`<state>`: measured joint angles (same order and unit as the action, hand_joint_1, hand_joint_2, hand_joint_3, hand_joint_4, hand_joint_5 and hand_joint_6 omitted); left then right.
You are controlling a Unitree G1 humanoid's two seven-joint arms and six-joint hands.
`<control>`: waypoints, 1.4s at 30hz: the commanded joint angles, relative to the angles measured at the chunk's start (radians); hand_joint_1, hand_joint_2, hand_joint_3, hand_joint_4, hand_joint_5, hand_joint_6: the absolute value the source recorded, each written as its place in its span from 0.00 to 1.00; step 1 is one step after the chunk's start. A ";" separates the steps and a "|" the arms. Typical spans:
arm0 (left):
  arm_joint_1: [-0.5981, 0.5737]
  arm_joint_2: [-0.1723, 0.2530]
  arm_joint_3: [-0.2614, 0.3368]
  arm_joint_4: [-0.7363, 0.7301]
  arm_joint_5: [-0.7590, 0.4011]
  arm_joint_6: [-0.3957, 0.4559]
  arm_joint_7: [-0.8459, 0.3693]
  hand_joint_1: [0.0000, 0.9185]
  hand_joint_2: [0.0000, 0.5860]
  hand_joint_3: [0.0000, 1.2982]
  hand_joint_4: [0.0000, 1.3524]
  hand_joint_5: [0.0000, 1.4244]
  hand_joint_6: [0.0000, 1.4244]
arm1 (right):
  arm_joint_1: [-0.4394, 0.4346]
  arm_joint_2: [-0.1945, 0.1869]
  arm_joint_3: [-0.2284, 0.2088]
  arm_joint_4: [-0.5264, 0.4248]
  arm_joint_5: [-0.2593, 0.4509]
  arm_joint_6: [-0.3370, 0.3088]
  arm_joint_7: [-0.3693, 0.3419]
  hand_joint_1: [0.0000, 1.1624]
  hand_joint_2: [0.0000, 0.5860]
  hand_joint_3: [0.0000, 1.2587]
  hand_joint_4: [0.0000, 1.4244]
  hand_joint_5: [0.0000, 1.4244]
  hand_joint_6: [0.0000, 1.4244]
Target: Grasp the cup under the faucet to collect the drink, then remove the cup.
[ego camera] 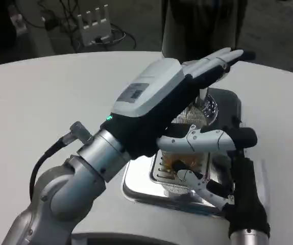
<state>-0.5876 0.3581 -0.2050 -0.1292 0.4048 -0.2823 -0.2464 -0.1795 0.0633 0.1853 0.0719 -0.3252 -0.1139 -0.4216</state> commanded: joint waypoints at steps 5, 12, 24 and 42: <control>-0.003 0.014 -0.010 -0.003 0.015 0.009 -0.026 0.00 0.10 0.13 0.07 0.14 0.12 | -0.051 0.064 0.023 0.057 0.002 -0.001 -0.032 0.74 0.27 0.04 0.09 0.14 0.20; -0.011 0.021 -0.010 0.005 0.013 0.011 -0.029 0.00 0.10 0.13 0.07 0.14 0.12 | -0.120 0.076 0.020 0.129 0.015 -0.014 -0.043 0.74 0.27 0.05 0.10 0.14 0.21; -0.032 0.031 0.000 0.030 0.005 0.011 -0.030 0.00 0.10 0.13 0.07 0.14 0.12 | -0.229 0.089 -0.014 0.265 0.026 -0.041 -0.083 0.73 0.27 0.07 0.11 0.16 0.21; -0.050 0.036 0.029 0.071 -0.025 -0.001 -0.029 0.00 0.10 0.13 0.07 0.15 0.12 | -0.280 0.102 -0.002 0.346 -0.026 -0.018 -0.180 0.76 0.28 0.36 0.42 0.57 0.79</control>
<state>-0.6401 0.3857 -0.1736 -0.0689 0.3915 -0.2780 -0.2566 -0.4451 0.1138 0.1816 0.3927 -0.3474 -0.1516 -0.5931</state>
